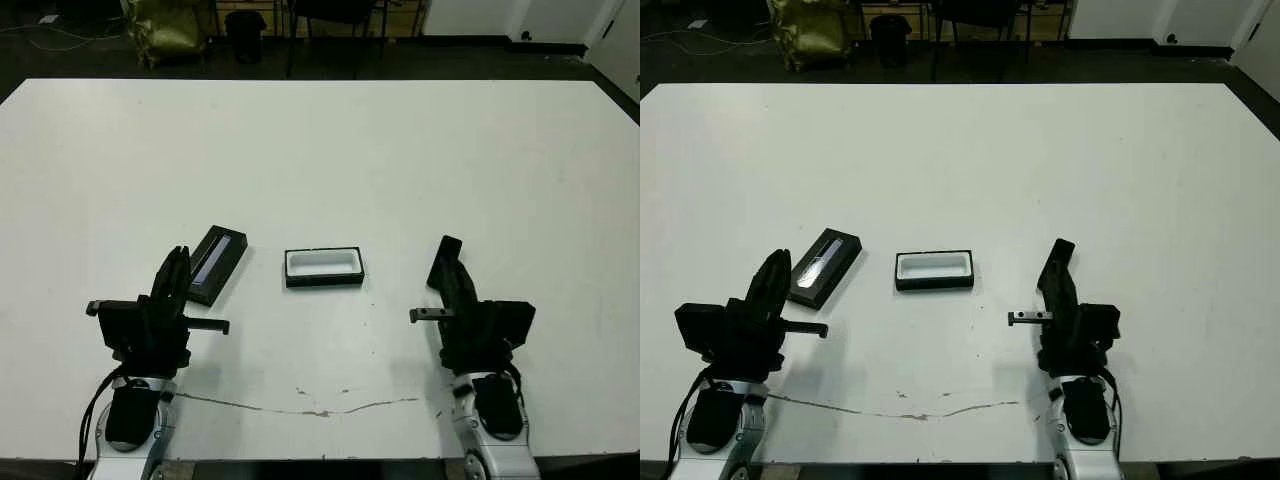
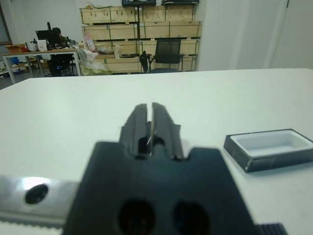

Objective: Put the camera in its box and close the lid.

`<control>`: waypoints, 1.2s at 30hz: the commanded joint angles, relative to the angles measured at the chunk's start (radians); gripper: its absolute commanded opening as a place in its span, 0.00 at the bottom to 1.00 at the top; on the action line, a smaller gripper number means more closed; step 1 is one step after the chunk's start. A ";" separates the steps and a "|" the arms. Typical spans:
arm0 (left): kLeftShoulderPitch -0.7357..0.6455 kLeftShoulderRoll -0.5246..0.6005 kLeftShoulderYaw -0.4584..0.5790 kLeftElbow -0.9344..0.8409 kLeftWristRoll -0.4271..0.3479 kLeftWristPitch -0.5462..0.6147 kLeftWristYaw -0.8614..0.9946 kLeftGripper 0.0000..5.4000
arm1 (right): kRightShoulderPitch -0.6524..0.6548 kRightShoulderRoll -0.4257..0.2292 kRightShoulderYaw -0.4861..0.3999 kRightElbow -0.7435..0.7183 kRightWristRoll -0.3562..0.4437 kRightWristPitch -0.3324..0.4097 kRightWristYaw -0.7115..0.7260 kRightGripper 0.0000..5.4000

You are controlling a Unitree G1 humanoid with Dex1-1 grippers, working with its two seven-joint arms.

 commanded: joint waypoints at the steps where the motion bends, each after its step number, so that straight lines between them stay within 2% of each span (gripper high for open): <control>1: 0.012 0.003 0.000 0.023 -0.004 0.004 -0.006 0.00 | -0.004 -0.003 0.001 0.013 -0.005 0.019 -0.006 0.00; 10: 0.023 0.001 -0.015 0.005 0.010 0.030 0.004 0.00 | 0.010 0.007 0.000 -0.012 0.002 0.059 -0.026 0.00; 14: 0.022 -0.003 -0.012 0.008 0.000 0.027 0.003 0.00 | 0.012 0.006 0.011 -0.022 0.000 0.026 -0.018 0.00; 17: 0.021 -0.002 -0.013 0.019 -0.005 0.014 -0.002 0.00 | 0.007 0.011 0.016 -0.043 0.002 0.034 -0.022 0.00; 19: 0.020 -0.002 -0.014 0.018 -0.005 0.019 -0.002 0.00 | 0.000 0.018 0.018 -0.047 0.009 0.028 -0.023 0.00; 22: 0.024 -0.007 -0.018 -0.001 -0.005 0.044 0.005 0.00 | -0.012 0.030 0.030 -0.080 -0.022 0.074 -0.051 0.00; 26: 0.025 -0.003 -0.019 0.000 -0.008 0.042 -0.003 0.00 | -0.059 0.048 0.039 -0.053 -0.020 0.059 -0.057 0.00; 29: 0.025 0.001 -0.018 0.001 -0.009 0.039 -0.008 0.00 | -0.087 0.065 0.055 -0.042 -0.046 0.075 -0.079 0.07; 32: 0.026 0.001 -0.016 -0.001 -0.015 0.045 -0.012 0.00 | -0.109 0.094 0.088 -0.066 -0.078 0.162 -0.126 0.18; 36: 0.024 0.002 -0.015 -0.002 -0.020 0.057 -0.015 0.00 | -0.150 0.119 0.108 -0.027 -0.082 0.186 -0.178 0.35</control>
